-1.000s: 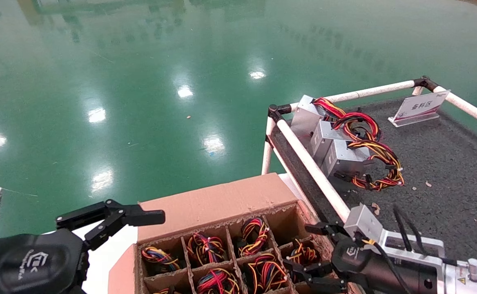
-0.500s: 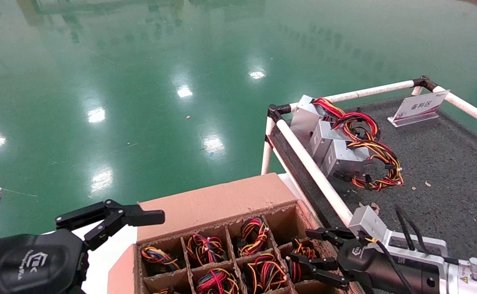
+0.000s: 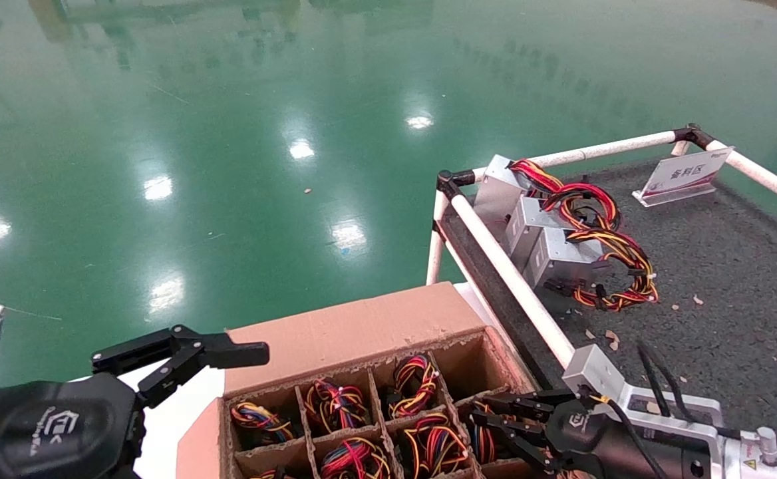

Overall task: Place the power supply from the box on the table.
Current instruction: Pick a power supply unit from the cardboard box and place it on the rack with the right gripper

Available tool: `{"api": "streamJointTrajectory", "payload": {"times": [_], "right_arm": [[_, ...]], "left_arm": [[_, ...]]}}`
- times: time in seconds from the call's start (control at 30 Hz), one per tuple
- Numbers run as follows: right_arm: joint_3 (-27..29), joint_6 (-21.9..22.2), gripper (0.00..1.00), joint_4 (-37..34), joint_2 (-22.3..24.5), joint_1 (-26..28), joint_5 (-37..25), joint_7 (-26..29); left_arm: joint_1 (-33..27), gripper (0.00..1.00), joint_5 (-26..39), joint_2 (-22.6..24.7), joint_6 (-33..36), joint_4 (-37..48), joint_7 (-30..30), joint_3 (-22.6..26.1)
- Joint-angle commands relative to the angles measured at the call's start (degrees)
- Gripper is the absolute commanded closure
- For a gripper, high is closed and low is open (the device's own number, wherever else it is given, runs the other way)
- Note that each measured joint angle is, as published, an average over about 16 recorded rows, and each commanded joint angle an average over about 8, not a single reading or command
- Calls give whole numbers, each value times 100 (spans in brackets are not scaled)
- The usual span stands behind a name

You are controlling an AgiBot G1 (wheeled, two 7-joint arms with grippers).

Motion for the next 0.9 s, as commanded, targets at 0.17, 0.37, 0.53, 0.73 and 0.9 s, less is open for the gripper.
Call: {"api": "streamJointTrajectory", "payload": {"times": [0.17,0.37,0.53,0.73,0.9], "right_arm": [[59,40,100,-1,8,-43,121,109],[242,-21,100,48,68,-133,557,390],[497,-224,100,153,199,-242,1139,618],[800,-355,100,372,438,-342,1713,879],[1054,-287,100,653,676,-340,2082,1161]], "left_arm": [[0,0,0,0,0,0,0,0],[0,0,0,0,0,0,0,0],[0,0,0,0,0,0,0,0],[0,0,0,0,0,0,0,1],[0,0,0,0,0,0,0,1]]}}
